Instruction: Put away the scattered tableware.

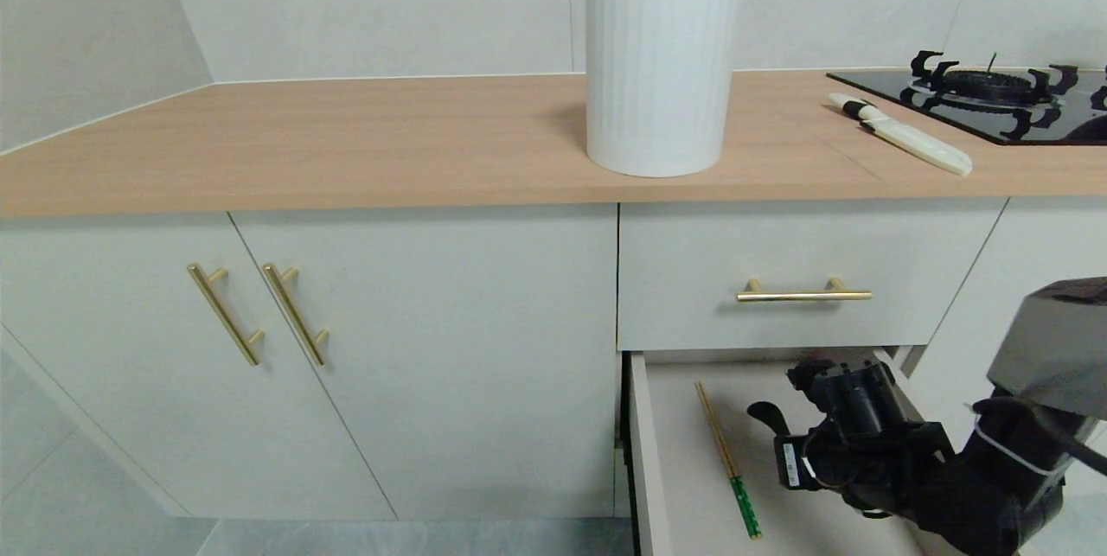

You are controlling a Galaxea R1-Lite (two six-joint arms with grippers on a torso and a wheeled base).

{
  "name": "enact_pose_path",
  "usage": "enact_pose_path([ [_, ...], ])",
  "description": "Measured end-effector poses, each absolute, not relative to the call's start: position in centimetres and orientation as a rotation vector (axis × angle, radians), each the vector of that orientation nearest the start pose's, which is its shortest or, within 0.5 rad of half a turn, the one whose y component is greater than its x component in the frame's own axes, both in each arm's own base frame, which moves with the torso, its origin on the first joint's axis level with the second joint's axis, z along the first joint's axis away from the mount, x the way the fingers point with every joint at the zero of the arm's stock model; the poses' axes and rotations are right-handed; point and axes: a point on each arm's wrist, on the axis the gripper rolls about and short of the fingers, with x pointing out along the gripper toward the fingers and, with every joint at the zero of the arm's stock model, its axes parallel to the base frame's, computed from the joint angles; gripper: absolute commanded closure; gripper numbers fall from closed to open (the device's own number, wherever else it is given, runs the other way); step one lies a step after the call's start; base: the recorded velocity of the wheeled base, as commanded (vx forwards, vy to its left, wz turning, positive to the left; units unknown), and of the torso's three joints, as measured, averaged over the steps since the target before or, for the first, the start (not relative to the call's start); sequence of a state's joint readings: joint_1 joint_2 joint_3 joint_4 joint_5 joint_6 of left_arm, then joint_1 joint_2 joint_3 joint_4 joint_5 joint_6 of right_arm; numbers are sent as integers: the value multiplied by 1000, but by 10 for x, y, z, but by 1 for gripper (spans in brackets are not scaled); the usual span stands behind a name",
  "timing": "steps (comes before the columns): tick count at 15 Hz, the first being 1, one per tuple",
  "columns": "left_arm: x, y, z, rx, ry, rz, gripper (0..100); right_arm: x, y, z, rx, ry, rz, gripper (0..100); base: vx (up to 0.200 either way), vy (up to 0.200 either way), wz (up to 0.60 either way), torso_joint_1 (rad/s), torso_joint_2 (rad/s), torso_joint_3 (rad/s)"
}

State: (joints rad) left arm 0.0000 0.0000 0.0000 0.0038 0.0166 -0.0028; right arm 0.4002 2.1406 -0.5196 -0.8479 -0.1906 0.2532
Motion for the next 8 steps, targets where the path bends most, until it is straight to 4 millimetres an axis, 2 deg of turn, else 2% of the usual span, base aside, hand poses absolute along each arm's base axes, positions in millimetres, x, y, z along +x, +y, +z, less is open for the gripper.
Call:
enact_pose_path([
  [4,-23,0,75,-3,4,17,0,287,114,-30,6,761,61,100,0,0,0,0,0,0],
  [8,-23,0,75,-3,4,17,0,287,114,-46,-7,795,52,100,0,0,0,0,0,0],
])
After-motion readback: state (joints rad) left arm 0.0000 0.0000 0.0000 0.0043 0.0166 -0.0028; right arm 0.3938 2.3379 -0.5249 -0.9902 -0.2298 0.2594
